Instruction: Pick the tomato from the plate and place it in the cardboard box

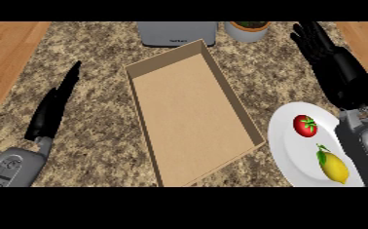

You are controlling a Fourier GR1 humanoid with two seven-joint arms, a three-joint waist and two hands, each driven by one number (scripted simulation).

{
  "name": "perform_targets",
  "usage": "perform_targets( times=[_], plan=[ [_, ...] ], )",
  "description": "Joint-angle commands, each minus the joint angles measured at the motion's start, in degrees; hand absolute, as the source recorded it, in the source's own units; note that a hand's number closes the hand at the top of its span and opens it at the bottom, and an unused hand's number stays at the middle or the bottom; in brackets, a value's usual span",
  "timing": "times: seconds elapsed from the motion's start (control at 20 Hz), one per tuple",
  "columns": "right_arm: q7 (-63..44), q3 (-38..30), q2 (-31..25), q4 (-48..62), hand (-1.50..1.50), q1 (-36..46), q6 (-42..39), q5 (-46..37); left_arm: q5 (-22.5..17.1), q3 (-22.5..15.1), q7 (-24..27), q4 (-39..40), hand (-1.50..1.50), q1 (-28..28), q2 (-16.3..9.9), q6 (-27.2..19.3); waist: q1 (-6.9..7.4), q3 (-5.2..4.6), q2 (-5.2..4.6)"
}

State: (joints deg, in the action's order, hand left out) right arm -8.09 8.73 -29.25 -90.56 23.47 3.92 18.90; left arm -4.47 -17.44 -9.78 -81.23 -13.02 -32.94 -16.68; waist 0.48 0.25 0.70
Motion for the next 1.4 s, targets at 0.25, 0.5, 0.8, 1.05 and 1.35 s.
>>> perform_targets(
  times=[0.25,0.5,0.8,1.05,1.35],
  plan=[
    [13.6,-21.8,2.6,15.0,-1.50,-2.9,10.6,4.9,-2.2,4.7,3.5,-3.0,0.00,3.9,1.7,-2.6,0.66,0.04,-1.16],
    [8.3,-20.7,5.3,24.4,-1.50,-9.0,29.9,-6.8,-2.5,2.1,3.4,-4.1,0.00,6.6,5.7,-3.6,0.69,-0.06,-1.18],
    [16.3,-19.3,3.0,29.2,-1.50,-11.6,21.8,-9.4,-0.4,3.3,5.4,-4.8,0.00,10.3,6.7,-2.8,-0.23,-0.23,-0.73],
    [3.2,-11.1,-10.4,28.3,-1.50,-14.4,11.4,-16.2,-1.4,2.6,5.8,-6.0,0.00,11.4,7.2,-2.2,-0.28,-0.38,-0.54],
    [-10.4,-3.1,-18.9,25.7,-1.50,-10.7,-8.2,-16.1,0.0,2.0,4.5,-5.8,0.00,10.0,8.2,-3.2,0.80,-0.41,-0.75]
  ],
)
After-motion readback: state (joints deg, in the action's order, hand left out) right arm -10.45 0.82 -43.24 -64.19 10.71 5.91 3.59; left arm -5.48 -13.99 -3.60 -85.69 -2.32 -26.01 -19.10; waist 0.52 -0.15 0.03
